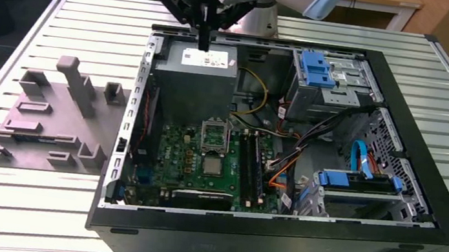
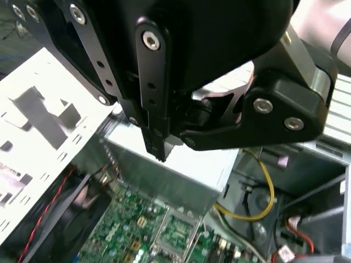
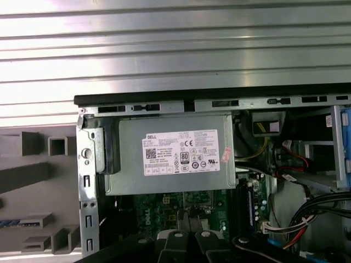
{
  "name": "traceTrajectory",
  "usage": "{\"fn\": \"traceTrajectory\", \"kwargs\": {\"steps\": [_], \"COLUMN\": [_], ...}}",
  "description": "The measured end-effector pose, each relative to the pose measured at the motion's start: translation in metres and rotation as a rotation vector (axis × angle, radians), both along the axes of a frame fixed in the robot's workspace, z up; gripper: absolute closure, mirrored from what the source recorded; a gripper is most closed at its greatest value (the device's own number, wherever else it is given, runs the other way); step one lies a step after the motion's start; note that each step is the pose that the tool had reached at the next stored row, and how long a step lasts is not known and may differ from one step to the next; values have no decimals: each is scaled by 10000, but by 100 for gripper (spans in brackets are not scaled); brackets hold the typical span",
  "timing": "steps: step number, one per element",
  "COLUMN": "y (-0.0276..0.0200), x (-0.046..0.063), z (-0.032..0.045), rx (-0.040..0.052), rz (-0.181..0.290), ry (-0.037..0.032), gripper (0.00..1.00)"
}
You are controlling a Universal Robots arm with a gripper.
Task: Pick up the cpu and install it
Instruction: 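Close the cpu cover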
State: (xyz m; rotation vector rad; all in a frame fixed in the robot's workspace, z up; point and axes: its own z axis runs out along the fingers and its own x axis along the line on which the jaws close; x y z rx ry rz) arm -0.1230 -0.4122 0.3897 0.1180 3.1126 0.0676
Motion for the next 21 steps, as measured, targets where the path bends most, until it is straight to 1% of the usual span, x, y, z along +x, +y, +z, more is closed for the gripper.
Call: {"fn": "traceTrajectory", "kwargs": {"steps": [1, 2, 4, 13, 21], "y": [-44, -76, -99, -100, -100], "x": [0, 1, 23, 248, 469], "z": [-14, -27, -62, -224, -369], "rx": [2, 0, 2, 0, -1], "rz": [0, 0, 1, -1, 1], "ry": [-2, -1, -2, -1, 0], "gripper": [89, 89, 89, 89, 89]}}
